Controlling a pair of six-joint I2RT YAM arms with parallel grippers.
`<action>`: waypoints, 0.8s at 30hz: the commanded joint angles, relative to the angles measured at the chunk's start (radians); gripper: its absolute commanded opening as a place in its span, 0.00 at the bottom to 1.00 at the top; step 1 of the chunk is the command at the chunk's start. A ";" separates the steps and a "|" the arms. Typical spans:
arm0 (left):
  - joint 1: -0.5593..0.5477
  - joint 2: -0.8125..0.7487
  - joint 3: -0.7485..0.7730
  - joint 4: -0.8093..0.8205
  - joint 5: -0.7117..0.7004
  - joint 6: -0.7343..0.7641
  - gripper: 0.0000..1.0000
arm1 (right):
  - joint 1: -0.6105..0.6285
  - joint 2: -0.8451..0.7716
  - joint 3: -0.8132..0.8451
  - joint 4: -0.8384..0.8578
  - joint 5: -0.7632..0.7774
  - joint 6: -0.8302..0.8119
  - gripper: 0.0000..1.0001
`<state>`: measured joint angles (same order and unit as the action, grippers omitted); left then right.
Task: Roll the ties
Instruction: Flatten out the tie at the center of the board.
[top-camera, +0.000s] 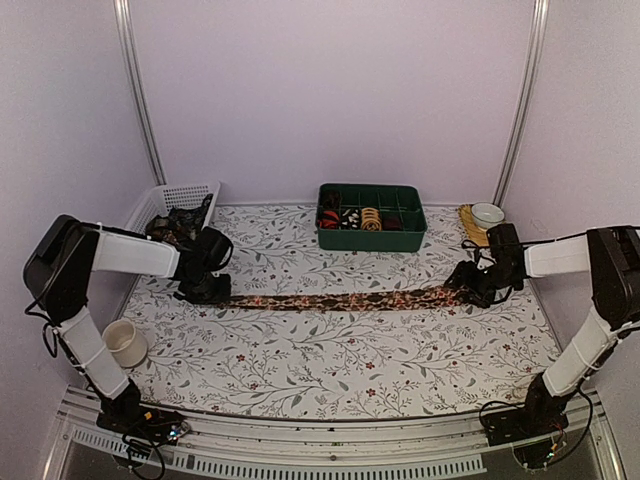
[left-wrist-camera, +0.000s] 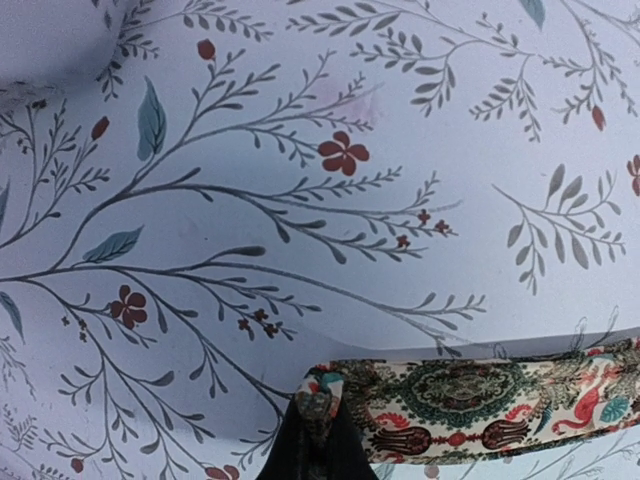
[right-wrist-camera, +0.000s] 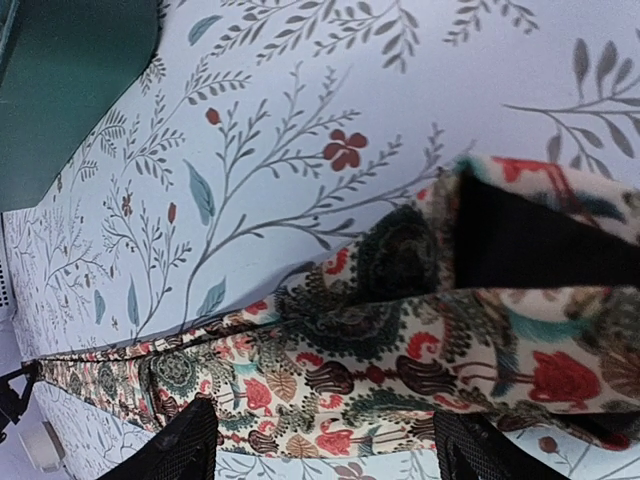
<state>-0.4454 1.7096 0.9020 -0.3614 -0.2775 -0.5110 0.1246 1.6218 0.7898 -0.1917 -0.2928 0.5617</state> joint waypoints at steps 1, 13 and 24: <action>-0.025 0.022 0.012 -0.027 -0.039 -0.039 0.02 | -0.025 -0.076 -0.039 -0.142 0.079 0.002 0.75; -0.031 0.104 0.045 -0.041 -0.109 -0.020 0.02 | 0.123 -0.199 0.134 -0.250 0.119 0.003 0.75; -0.032 0.021 0.033 -0.010 -0.115 0.004 0.47 | 0.315 -0.068 0.257 -0.178 0.100 0.054 0.75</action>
<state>-0.4732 1.7733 0.9493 -0.3634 -0.4030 -0.5125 0.3969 1.5040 1.0080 -0.4019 -0.1928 0.5919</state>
